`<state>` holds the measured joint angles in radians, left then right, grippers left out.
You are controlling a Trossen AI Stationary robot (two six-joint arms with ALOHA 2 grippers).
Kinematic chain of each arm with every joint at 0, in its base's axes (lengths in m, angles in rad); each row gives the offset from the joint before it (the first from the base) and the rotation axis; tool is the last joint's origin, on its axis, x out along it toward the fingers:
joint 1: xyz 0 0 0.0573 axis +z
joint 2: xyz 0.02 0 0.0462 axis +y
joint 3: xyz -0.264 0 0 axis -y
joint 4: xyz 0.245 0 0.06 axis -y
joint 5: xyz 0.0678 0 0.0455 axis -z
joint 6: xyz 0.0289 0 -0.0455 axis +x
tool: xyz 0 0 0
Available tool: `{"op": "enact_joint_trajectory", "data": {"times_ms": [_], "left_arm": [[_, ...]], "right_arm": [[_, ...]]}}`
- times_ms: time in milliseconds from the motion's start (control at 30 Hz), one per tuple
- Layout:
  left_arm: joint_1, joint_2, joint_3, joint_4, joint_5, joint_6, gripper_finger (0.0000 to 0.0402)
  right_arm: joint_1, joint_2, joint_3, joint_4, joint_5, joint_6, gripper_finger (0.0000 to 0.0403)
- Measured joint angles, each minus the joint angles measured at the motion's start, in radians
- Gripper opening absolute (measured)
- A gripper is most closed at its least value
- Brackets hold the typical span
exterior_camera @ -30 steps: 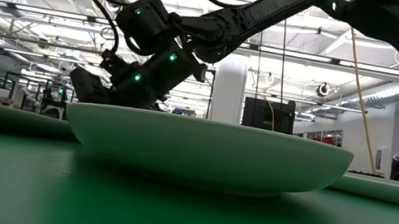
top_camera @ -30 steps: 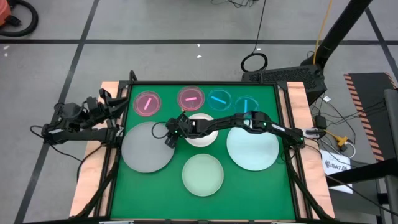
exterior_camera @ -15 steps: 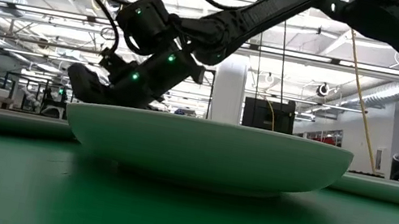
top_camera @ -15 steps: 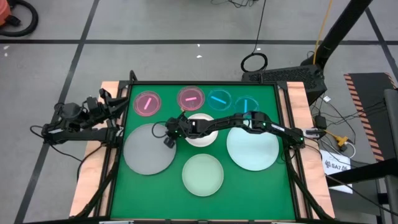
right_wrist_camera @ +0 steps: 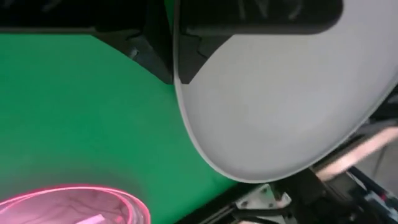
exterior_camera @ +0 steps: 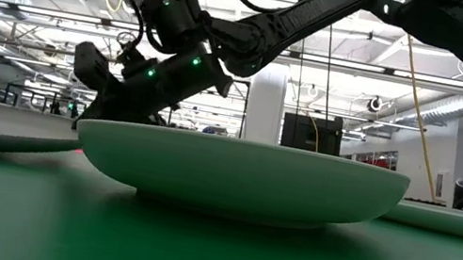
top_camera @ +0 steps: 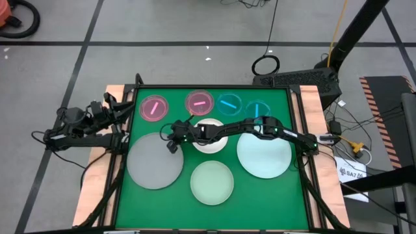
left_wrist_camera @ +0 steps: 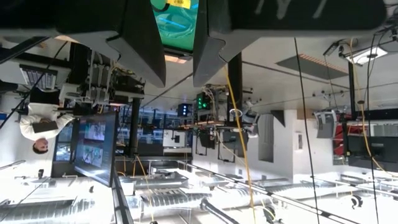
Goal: Stack plastic plates
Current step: Stack the gray plate on top of the blue plate
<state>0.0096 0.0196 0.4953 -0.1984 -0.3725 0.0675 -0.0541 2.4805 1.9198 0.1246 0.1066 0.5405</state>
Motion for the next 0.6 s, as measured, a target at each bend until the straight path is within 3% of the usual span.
{"op": "enact_joint_trajectory", "data": {"times_ms": [333, 600], "left_arm": [[0.0, 0.0, 0.0, -0.008, 0.0, -0.028, 0.0088], [0.0, 0.0, 0.0, -0.017, 0.0, -0.054, 0.0088]], "right_arm": [[-0.046, -0.012, 0.0, 0.024, -0.133, 0.092, 0.0003], [-0.094, -0.075, 0.0, -0.011, -0.324, 0.09, 0.0003]]}}
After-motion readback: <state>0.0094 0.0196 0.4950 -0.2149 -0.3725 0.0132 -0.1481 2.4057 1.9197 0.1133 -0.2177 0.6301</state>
